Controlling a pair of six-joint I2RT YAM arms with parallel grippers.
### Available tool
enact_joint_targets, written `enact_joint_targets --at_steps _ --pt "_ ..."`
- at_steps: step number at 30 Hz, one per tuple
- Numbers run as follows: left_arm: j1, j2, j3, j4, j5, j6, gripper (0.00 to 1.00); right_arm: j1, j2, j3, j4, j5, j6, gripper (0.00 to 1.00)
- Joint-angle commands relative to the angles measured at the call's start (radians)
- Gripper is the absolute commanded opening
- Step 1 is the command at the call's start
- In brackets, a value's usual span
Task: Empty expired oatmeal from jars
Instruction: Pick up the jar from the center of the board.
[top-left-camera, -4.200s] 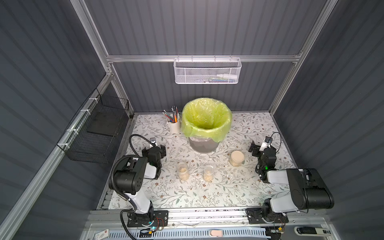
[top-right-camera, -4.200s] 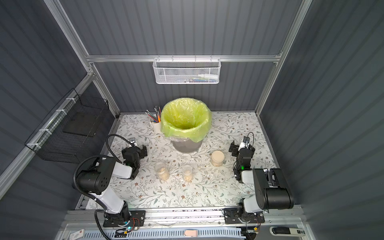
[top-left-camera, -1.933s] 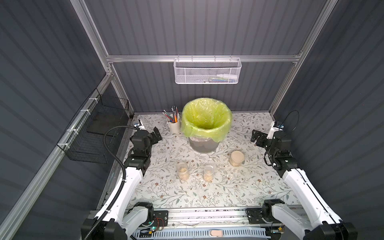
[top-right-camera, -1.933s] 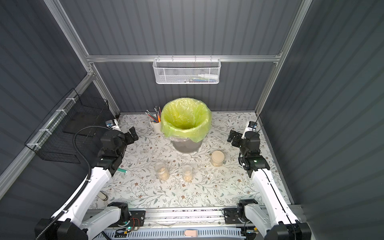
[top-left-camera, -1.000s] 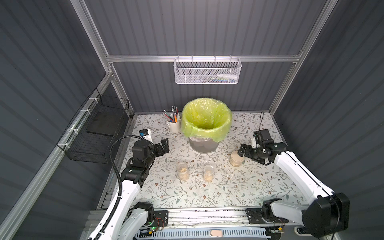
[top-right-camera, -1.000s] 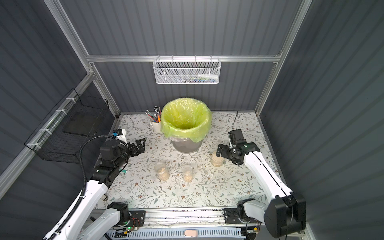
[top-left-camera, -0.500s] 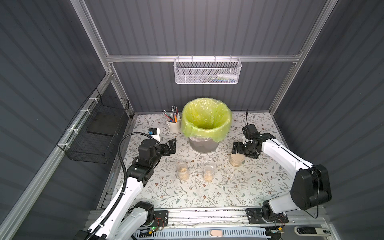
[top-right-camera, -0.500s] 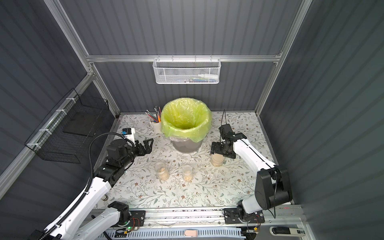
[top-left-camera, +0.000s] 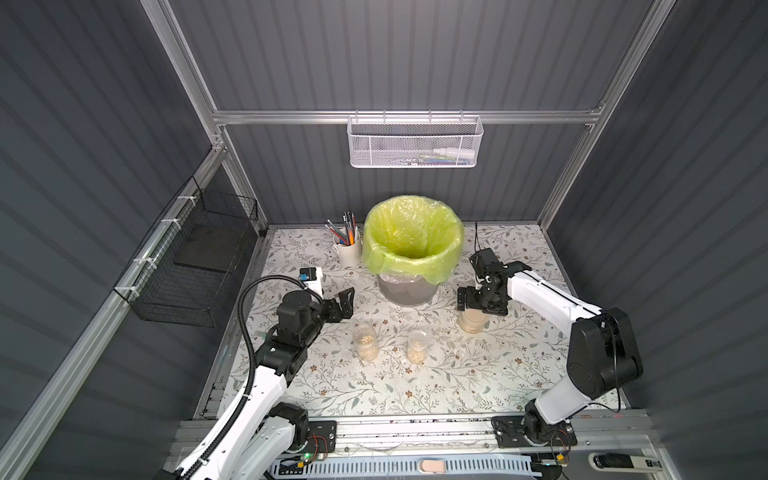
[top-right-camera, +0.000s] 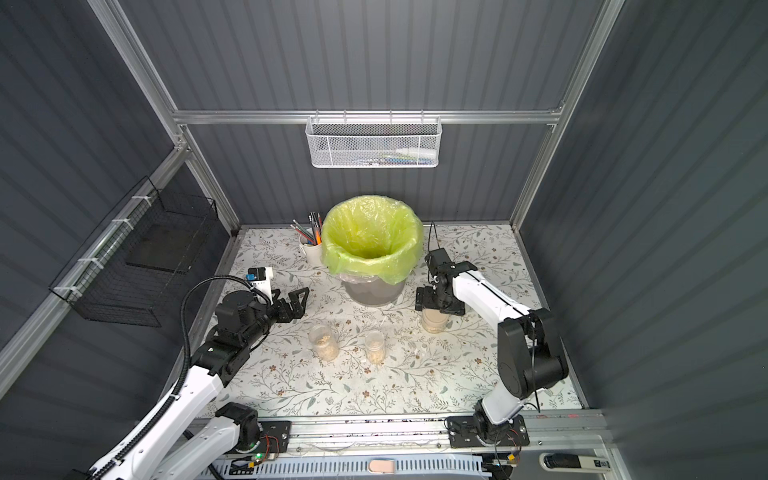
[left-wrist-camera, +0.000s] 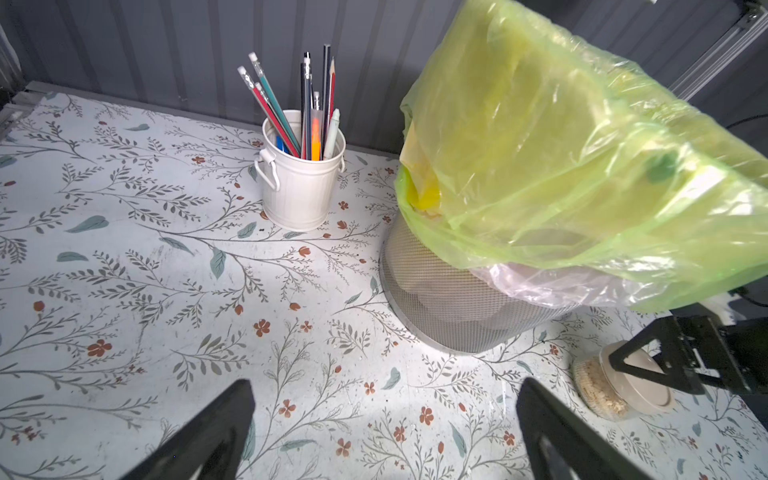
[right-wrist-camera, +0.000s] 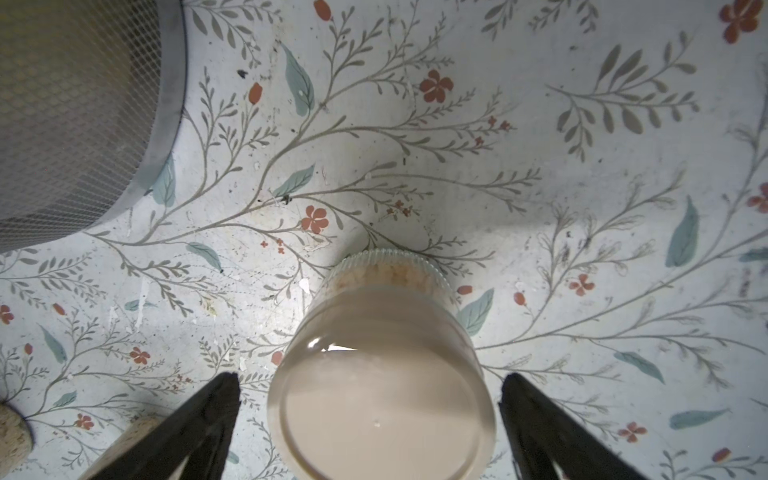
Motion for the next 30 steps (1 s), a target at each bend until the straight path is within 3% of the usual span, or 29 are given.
enact_joint_targets --at_steps 1,30 --pt "-0.008 -0.025 -0.016 0.029 0.012 0.013 1.0 0.008 0.014 0.015 -0.032 0.053 0.003 0.99" --pt "-0.041 0.068 -0.035 0.093 0.011 0.011 1.0 0.054 -0.004 -0.122 0.029 0.063 0.057 0.95"
